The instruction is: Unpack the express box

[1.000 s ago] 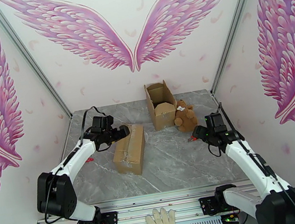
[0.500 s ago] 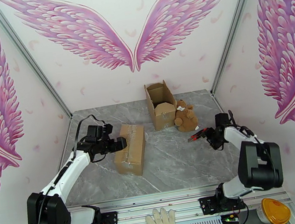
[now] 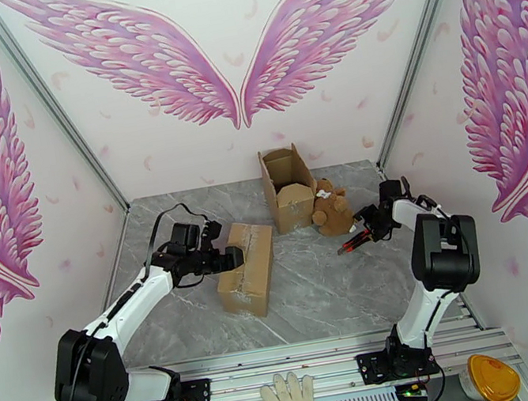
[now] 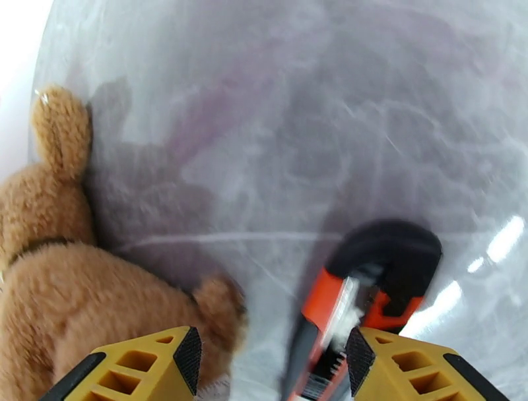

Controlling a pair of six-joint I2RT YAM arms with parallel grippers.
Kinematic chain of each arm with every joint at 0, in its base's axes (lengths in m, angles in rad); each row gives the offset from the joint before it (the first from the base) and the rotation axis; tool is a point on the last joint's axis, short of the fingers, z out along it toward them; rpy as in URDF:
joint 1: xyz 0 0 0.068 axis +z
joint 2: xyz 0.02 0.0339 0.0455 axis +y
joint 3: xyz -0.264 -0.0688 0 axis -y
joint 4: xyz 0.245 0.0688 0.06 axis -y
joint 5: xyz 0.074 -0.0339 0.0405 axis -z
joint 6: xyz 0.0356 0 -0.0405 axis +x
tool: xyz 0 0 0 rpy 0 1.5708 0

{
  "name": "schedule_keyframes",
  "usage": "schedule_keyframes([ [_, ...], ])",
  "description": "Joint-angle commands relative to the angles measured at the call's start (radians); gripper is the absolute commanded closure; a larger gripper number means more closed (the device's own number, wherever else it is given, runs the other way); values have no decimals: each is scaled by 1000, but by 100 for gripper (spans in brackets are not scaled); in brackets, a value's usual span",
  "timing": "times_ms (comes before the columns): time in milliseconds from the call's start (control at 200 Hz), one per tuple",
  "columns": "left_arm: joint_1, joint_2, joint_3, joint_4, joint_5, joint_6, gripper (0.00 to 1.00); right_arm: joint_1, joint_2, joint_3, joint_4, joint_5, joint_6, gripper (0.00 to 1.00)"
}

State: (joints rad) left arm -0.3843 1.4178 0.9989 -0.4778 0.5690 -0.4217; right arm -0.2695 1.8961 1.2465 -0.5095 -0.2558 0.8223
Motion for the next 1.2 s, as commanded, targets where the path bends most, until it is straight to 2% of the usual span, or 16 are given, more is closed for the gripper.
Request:
schedule_keyframes([
  [0, -20, 18, -3, 80, 19, -68, 7, -1, 56, 8, -76, 26, -8, 35],
  [140, -22, 15, -5, 127, -16, -120, 7, 0, 47, 4, -97, 10, -8, 34],
  [340, -16, -16, -3, 111, -95, -111, 6, -1, -44, -5, -124, 46, -17, 31],
  [525, 2, -42, 60, -113, -176, 50, 6, -2, -70, -5, -166, 48, -29, 30],
  [700, 5, -52, 64, -228, -129, 133, 10, -3, -63, -44, -173, 24, -11, 30],
  [975, -10, -56, -38, -101, -14, 24, 20, -3, -26, -68, -134, 35, 55, 28],
  [1084, -25, -59, -62, -67, -3, -1, 22, 4, -15, -53, -104, 52, 85, 27],
  [1199, -37, -59, -80, -44, -7, -20, 23, 13, 40, 17, -164, 93, 67, 27],
])
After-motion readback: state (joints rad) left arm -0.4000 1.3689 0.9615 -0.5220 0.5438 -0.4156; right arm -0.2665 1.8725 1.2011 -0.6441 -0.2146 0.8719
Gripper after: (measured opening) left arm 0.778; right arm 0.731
